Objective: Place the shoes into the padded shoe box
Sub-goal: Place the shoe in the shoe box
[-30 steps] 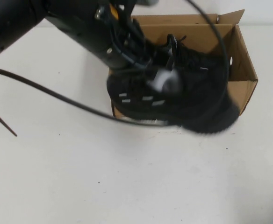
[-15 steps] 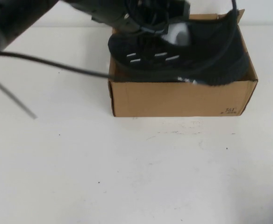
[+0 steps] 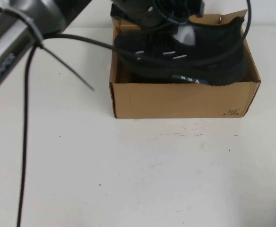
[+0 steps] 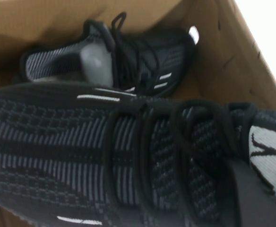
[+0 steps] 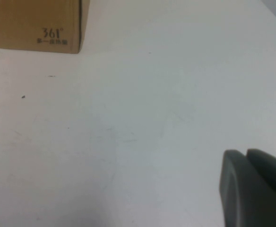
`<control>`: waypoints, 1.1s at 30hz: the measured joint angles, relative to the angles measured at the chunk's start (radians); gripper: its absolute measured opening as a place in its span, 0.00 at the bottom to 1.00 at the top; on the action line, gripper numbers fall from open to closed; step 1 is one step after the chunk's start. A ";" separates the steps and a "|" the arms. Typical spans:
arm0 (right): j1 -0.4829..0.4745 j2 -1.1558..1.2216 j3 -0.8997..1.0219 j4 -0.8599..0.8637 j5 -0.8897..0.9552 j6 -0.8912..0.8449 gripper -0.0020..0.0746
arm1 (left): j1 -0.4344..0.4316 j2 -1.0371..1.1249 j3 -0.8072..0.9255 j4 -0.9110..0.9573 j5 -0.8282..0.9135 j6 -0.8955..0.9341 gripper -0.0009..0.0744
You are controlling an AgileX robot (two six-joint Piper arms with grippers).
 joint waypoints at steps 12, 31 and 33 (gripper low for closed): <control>0.000 0.000 0.000 0.000 0.000 0.000 0.01 | -0.004 0.166 -0.170 0.082 0.024 -0.124 0.03; 0.000 0.000 0.000 0.000 0.000 0.000 0.01 | -0.004 0.258 -0.225 0.152 0.008 -0.188 0.03; 0.000 0.000 0.000 0.000 0.000 0.000 0.01 | -0.004 0.265 -0.225 0.145 0.001 -0.188 0.03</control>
